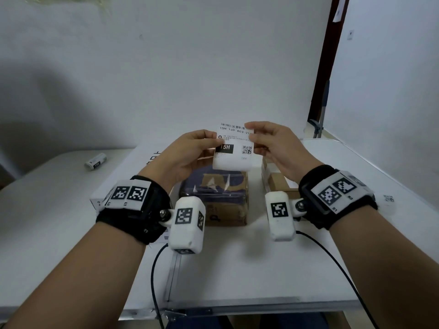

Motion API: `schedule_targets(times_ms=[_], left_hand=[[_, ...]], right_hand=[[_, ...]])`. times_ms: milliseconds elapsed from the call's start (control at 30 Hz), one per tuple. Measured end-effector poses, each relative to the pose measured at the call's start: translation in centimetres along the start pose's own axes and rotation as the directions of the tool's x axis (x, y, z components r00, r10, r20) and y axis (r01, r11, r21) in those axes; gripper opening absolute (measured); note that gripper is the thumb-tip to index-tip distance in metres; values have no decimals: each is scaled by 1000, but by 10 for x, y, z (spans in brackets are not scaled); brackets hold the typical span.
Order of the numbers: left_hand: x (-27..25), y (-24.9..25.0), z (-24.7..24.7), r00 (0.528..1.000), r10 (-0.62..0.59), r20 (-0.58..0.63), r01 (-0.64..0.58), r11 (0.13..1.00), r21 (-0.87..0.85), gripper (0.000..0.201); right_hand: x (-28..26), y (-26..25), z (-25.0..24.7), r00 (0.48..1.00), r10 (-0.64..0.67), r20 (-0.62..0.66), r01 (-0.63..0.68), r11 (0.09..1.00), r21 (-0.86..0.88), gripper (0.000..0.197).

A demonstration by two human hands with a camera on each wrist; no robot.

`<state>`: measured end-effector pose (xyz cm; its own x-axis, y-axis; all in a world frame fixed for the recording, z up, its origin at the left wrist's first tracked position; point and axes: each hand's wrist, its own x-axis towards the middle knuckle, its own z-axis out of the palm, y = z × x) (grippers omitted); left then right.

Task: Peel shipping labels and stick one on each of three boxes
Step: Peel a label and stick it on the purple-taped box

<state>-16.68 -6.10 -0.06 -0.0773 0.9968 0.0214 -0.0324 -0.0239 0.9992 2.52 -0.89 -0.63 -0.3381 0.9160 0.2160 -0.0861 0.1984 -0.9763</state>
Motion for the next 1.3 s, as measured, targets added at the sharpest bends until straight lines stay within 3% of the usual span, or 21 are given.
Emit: schedule_targets(times_ms=[133, 333, 600, 667, 800, 900, 1033, 1167, 1300], left_hand=[[-8, -6, -2, 999, -33, -29, 35, 998, 54, 9], [-20, -16, -6, 998, -9, -66, 16, 995, 95, 32], [-22, -16, -12, 998, 39, -54, -34, 995, 95, 11], [-21, -18, -14, 998, 4, -70, 4, 993, 116, 12], [-20, -24, -11, 993, -49, -103, 70, 974, 213, 13], [-18, -24, -7, 985, 6, -173, 47, 952, 301, 8], [-14, -32, -3, 972, 90, -218, 29, 872, 489, 9], [-10, -39, 0, 967, 116, -228, 55, 777, 627, 11], [-8, -43, 0, 968, 91, -234, 82, 767, 637, 15]], right_hand=[[1, 3, -1, 999, -20, 27, 23, 994, -108, 33], [4, 10, 4, 998, -48, 45, 57, 975, -216, 34], [10, 13, 5, 990, -139, 20, 140, 962, -235, 22], [16, 17, 5, 996, -87, 37, 93, 972, -218, 25], [22, 32, 7, 987, 139, 86, -107, 945, -309, 31], [25, 34, 7, 987, 137, 84, -101, 936, -338, 32], [29, 37, 8, 984, 169, 52, -157, 971, -181, 28], [31, 42, 10, 963, 267, 43, -241, 921, -306, 25], [33, 43, 9, 971, 238, 31, -218, 929, -300, 27]])
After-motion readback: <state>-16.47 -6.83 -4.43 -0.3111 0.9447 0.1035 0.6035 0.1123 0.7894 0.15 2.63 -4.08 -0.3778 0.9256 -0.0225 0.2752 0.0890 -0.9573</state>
